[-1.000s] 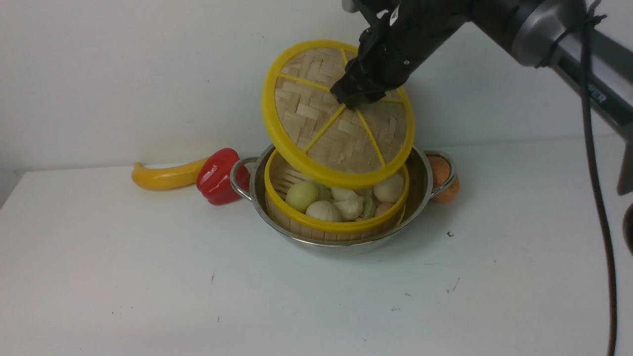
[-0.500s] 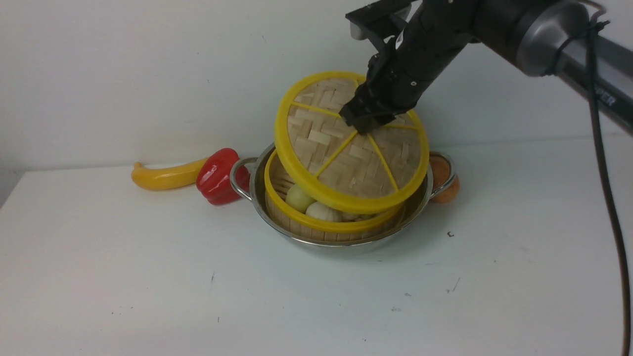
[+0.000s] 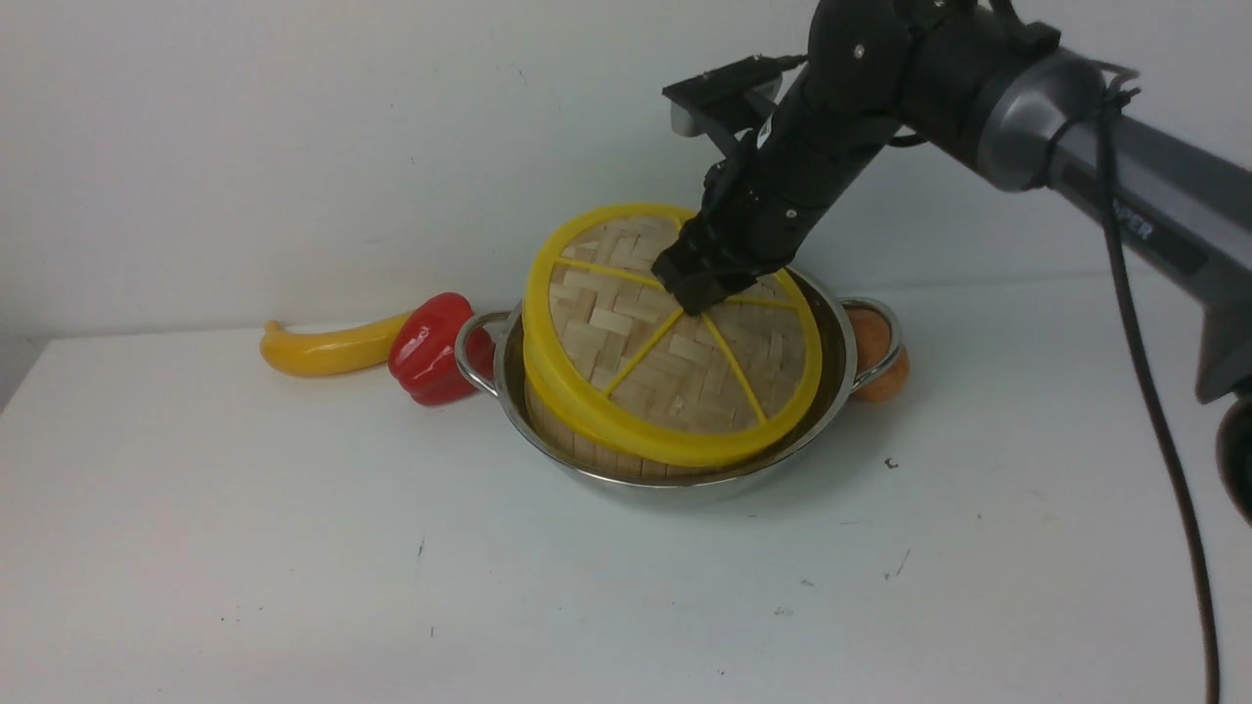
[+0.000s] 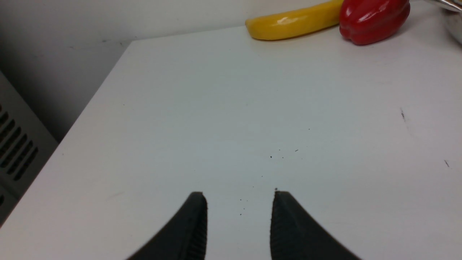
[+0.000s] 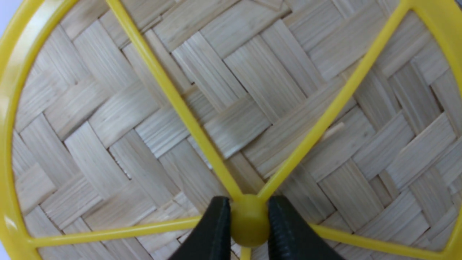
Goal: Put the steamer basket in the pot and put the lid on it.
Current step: Use the right arm to place the steamer lid on the steamer
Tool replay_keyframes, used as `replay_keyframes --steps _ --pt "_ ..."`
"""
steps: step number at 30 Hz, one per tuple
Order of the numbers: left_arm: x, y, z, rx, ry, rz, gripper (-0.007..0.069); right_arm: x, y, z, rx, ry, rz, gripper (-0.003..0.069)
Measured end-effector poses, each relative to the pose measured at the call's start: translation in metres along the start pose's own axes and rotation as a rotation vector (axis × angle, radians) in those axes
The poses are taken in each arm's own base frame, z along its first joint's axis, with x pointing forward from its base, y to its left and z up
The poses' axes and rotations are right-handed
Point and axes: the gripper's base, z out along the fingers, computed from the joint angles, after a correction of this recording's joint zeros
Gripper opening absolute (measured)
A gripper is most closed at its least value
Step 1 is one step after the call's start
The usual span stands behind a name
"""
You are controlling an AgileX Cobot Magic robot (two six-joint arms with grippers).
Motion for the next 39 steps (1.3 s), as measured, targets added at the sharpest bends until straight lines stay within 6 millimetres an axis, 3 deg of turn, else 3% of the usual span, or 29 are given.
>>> replay_keyframes --steps 6,12,25,39 --pt "0.000 0.000 0.000 0.000 0.000 0.000 0.0241 0.000 0.000 0.000 0.003 0.001 -0.018 0.0144" --pt "0.000 0.000 0.000 0.000 0.000 0.000 0.0241 0.003 -0.004 0.012 0.013 0.026 -0.039 0.0144" --pt "0.000 0.000 0.000 0.000 0.000 0.000 0.0241 -0.010 -0.009 0.014 0.049 -0.023 -0.092 0.0144" --pt "0.000 0.000 0.000 0.000 0.000 0.000 0.0241 -0.010 -0.010 0.023 0.028 -0.022 -0.097 0.0144"
